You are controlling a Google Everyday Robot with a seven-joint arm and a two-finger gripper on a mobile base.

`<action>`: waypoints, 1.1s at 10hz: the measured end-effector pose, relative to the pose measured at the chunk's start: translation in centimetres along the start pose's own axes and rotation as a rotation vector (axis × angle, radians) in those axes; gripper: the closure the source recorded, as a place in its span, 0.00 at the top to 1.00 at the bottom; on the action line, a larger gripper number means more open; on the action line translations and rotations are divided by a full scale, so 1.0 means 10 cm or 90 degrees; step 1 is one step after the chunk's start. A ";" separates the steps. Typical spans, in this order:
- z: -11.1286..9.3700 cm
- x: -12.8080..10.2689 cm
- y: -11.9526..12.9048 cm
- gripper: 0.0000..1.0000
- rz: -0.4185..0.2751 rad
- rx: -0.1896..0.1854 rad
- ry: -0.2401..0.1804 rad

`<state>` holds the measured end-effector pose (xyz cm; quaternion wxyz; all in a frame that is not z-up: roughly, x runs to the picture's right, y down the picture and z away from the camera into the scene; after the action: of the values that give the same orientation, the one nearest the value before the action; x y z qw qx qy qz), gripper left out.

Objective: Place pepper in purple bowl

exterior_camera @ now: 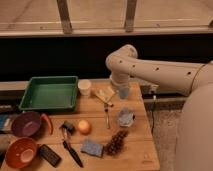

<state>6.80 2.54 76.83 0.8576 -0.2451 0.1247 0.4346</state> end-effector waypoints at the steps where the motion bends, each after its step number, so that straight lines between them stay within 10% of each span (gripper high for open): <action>1: -0.01 0.00 0.00 0.80 -0.002 0.004 -0.003; 6: -0.07 -0.32 0.64 0.80 -0.108 0.059 -0.028; 11: -0.08 -0.62 1.72 0.80 -0.167 0.035 -0.080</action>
<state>-10.73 6.52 73.40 0.9195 -0.2082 0.0496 0.3297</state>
